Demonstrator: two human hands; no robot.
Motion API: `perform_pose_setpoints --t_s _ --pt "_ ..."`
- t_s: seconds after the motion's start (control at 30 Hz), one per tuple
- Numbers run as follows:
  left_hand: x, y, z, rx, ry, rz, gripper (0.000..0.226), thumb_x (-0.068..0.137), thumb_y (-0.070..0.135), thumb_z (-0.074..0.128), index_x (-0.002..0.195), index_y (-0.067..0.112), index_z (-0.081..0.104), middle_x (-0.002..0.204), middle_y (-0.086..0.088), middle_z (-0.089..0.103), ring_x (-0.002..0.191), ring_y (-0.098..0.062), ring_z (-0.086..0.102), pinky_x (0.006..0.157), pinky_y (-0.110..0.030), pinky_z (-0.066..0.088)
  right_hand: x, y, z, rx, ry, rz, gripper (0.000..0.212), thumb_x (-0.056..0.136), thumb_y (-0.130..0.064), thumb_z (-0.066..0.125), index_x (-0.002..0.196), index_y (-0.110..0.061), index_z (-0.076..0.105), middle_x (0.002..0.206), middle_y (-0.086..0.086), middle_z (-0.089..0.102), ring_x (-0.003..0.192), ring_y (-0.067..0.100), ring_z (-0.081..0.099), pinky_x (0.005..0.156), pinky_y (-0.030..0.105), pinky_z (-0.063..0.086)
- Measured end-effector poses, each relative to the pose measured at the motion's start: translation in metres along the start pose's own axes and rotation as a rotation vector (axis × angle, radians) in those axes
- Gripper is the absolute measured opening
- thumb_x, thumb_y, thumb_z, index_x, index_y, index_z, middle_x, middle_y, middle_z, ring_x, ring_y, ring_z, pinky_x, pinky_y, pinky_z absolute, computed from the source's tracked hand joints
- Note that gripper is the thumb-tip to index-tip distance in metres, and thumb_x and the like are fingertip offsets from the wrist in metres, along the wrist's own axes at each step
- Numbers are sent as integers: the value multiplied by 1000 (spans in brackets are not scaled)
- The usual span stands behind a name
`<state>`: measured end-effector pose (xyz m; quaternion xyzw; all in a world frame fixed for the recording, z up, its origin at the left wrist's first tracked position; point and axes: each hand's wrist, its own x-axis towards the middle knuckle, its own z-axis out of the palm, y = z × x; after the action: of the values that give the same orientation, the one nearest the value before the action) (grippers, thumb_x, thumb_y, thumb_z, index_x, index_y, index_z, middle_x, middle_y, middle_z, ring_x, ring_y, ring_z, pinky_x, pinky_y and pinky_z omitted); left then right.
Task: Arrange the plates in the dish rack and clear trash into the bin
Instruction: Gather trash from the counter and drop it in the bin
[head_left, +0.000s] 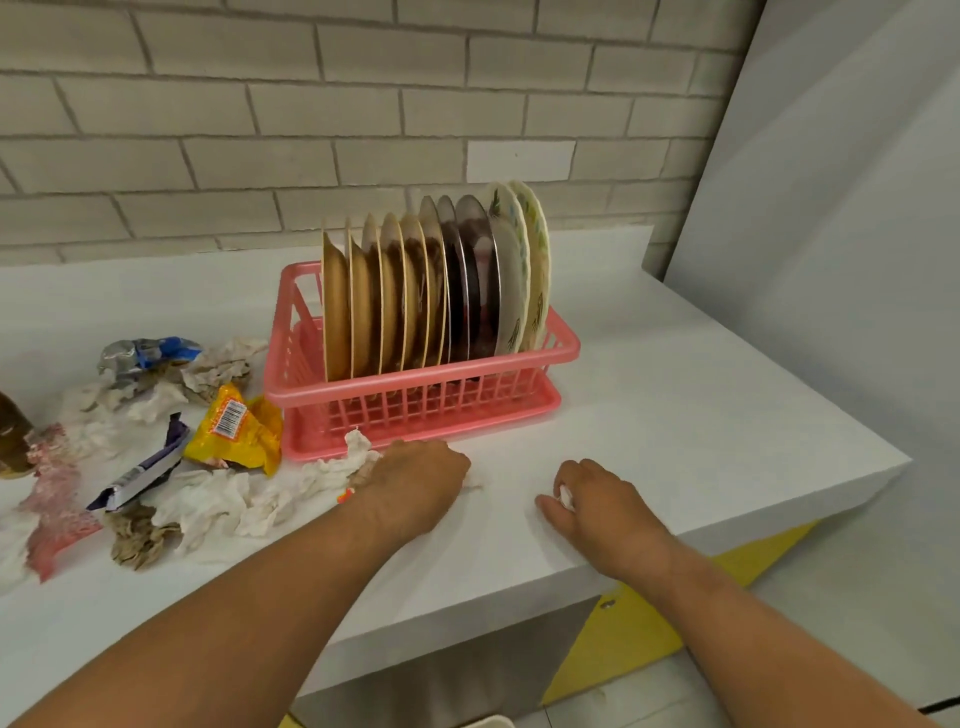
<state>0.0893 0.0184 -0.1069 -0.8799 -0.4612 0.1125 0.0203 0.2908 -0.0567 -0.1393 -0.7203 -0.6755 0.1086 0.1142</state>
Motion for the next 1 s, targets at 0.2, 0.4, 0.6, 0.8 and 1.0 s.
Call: perform_pose_setpoints --t_s 0.2,0.4,0.6,0.8,1.0 --pt "13 0 -24 -473 179 28 35 94 9 49 117 33 61 109 7 45 111 -22 48 92 -26 40 6 11 -14 190 -55 -71 23 93 -43 52 107 -26 56 83 -12 51 79 13 53 61 21 37" --pt "-10 -6 -69 -609 387 -53 28 96 14 39 85 26 62 90 6 58 83 -9 55 66 -23 45 13 -4 -11 324 -165 -193 13 92 -24 56 96 -31 67 106 -10 65 98 11 59 85 20 45" --pt "-47 -14 -59 -715 491 -232 39 90 30 41 59 14 56 56 -4 52 54 -16 46 49 -30 34 23 -54 -1 314 -288 -298 26 80 -56 63 99 -38 61 107 -8 60 90 14 56 77 29 48" --pt "-77 -32 -39 -644 512 -415 56 93 47 48 47 15 48 43 -2 48 35 -13 43 42 -28 36 18 -105 10 233 -174 -247 61 67 -83 49 100 -32 55 93 -10 57 79 12 52 61 29 42" --pt "-91 -54 -24 -650 380 -398 24 97 27 51 113 17 66 89 -5 69 59 -14 60 49 -28 49 17 -136 18 191 -143 -102 82 63 -91 38 112 -27 53 107 -3 63 85 17 54 61 29 39"
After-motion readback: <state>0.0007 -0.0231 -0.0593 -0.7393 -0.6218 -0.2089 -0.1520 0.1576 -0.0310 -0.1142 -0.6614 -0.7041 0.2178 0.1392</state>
